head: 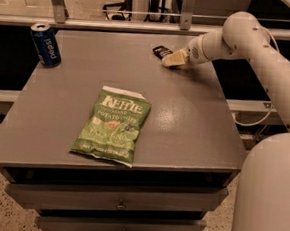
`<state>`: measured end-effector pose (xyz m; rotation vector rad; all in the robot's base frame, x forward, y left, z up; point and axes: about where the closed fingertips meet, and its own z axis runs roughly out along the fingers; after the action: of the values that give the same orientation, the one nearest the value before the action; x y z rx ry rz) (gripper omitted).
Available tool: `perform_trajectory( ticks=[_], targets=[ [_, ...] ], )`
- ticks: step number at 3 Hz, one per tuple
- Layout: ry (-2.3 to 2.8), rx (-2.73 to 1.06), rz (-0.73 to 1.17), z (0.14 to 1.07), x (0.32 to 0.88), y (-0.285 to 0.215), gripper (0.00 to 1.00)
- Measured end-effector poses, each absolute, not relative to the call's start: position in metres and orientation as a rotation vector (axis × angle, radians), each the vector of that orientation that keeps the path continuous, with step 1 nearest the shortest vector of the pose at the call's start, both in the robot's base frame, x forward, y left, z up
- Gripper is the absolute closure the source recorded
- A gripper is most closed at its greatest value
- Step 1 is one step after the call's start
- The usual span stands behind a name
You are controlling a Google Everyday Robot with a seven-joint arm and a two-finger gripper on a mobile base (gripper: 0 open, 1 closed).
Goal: Move rxbar chocolate near green jalapeno chip bag
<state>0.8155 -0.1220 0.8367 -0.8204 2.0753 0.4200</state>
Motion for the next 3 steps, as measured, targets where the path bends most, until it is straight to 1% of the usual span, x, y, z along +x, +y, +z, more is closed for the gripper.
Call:
perform_trajectory(
  ticks=[2, 3],
  targets=[
    [2.043, -0.851, 0.437, 0.845, 0.812, -0.115, 1.0],
    [1.982, -0.907, 0.459, 0.867, 0.804, -0.104, 1.0]
  ],
)
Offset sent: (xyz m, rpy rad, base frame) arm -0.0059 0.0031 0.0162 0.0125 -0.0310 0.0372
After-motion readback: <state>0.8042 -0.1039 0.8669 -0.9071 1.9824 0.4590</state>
